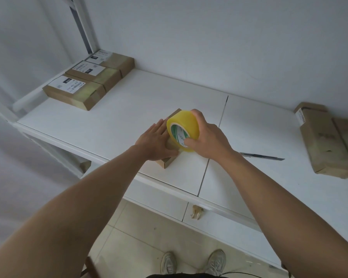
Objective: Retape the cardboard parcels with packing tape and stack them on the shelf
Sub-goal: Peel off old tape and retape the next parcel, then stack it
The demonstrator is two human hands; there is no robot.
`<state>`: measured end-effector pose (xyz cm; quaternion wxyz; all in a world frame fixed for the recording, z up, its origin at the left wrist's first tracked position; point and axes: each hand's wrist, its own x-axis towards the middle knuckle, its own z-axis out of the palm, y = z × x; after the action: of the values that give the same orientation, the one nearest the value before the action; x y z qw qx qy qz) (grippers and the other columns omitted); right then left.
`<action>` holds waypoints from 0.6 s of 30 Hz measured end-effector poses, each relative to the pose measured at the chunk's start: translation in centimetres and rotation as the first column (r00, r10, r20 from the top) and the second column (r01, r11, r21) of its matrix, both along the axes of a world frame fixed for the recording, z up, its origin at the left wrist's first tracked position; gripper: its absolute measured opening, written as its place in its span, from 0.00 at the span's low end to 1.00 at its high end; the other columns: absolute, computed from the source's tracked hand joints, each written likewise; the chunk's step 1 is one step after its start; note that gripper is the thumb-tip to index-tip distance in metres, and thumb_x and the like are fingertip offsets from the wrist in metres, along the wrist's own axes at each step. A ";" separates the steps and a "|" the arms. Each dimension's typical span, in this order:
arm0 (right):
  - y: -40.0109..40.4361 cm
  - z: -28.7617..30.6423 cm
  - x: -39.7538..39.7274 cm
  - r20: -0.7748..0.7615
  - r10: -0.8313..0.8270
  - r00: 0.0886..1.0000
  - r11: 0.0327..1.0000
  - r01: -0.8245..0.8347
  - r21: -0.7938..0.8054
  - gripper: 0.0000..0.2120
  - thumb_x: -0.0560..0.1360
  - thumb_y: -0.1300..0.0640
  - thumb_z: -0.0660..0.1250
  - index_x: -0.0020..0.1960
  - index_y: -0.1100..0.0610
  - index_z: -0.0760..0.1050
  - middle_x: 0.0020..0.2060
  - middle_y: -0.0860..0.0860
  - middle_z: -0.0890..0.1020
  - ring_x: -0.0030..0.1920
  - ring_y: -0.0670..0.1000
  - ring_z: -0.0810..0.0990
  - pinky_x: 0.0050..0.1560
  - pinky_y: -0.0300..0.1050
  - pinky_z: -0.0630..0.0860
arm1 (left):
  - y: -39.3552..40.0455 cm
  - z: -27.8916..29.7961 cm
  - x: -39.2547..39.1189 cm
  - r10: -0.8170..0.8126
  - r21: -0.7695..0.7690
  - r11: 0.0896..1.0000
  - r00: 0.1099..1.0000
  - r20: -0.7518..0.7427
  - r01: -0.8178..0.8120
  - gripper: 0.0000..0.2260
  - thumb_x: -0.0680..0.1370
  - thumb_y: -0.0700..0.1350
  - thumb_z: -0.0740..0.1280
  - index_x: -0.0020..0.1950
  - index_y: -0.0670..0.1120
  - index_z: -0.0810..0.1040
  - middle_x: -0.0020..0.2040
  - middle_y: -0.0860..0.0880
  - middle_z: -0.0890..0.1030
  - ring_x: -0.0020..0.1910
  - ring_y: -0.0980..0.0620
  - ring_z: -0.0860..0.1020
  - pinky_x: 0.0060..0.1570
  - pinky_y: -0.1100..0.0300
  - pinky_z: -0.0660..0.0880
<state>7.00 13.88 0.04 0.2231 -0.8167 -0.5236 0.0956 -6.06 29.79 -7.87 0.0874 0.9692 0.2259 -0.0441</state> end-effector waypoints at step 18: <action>-1.1 -4.9 -0.9 -0.594 -0.016 0.804 0.944 0.209 0.256 0.45 0.67 0.52 0.81 0.72 0.41 0.55 0.62 0.42 0.70 0.60 0.49 0.75 0.52 0.37 0.74 | 0.9 -1.1 0.5 -0.164 0.037 0.986 0.983 0.083 0.161 0.44 0.72 0.73 0.47 0.81 0.48 0.56 0.82 0.49 0.54 0.81 0.49 0.47 0.79 0.49 0.50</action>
<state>6.12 12.78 -4.88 0.5033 -0.7323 -0.3879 0.2449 -5.58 30.73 -8.94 0.0785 0.9866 0.1426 -0.0060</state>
